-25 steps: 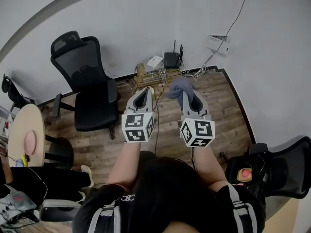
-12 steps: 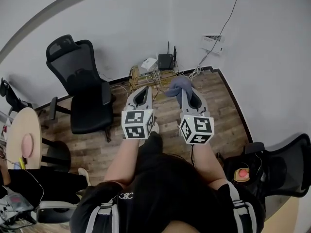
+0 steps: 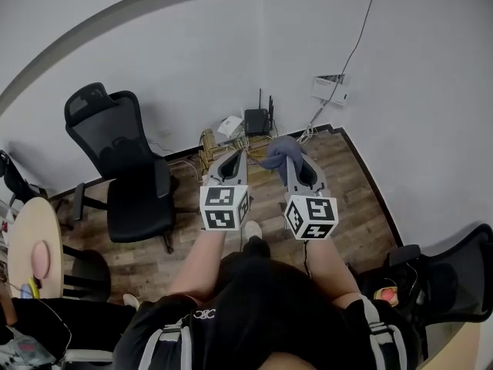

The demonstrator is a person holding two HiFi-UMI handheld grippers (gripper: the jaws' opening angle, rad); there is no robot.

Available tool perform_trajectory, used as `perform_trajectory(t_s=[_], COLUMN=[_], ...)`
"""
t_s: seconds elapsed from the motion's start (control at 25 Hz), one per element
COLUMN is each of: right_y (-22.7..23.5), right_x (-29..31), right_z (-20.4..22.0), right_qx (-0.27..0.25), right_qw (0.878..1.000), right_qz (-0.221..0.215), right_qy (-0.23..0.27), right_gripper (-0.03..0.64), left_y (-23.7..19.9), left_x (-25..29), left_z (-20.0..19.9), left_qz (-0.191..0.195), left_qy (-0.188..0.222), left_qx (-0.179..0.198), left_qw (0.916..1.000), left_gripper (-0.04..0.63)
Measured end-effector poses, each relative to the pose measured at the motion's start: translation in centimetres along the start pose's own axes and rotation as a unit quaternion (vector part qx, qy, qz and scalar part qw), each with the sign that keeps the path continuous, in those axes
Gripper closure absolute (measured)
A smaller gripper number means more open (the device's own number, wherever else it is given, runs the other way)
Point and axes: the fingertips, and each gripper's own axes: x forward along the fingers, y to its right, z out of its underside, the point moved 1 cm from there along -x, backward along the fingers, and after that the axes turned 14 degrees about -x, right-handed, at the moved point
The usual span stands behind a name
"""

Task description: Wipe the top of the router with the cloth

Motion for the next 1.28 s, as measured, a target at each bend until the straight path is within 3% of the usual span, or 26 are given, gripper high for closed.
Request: perform_trajectory(t_s=[0.28, 0.56, 0.92, 1.12, 1.28], right_y=[3.0, 6.3, 5.6, 4.7, 4.7], right_x=[7.3, 15.4, 25.8, 31.4, 35.6], right_z=[2.1, 3.9, 6.4, 7.7, 9.1], right_qx=[-0.010, -0.011, 0.000, -0.019, -0.017], right_qw=[1.000, 0.999, 0.998, 0.996, 0.994], right_qz=[0.007, 0.030, -0.001, -0.029, -0.038], right_qy=[-0.017, -0.032, -0.063, -0.080, -0.100], right_gripper=[0.594, 0.594, 0.594, 0.594, 0.594], left_y=[-3.0, -6.5, -13.8, -18.5, -21.4], left_x=[8.5, 16.5, 23.6, 27.4, 30.1], left_z=[0.3, -0.4, -0.5, 0.4, 0.3], left_qz=[0.009, 0.008, -0.016, -0.036, -0.049], left_qy=[-0.018, -0.041, -0.066, -0.079, -0.077], left_qx=[-0.025, -0.021, -0.052, -0.094, -0.107], left_qw=[0.9995, 0.9989, 0.9964, 0.9917, 0.9900], left_gripper=[0.595, 0.595, 0.595, 0.595, 0.594])
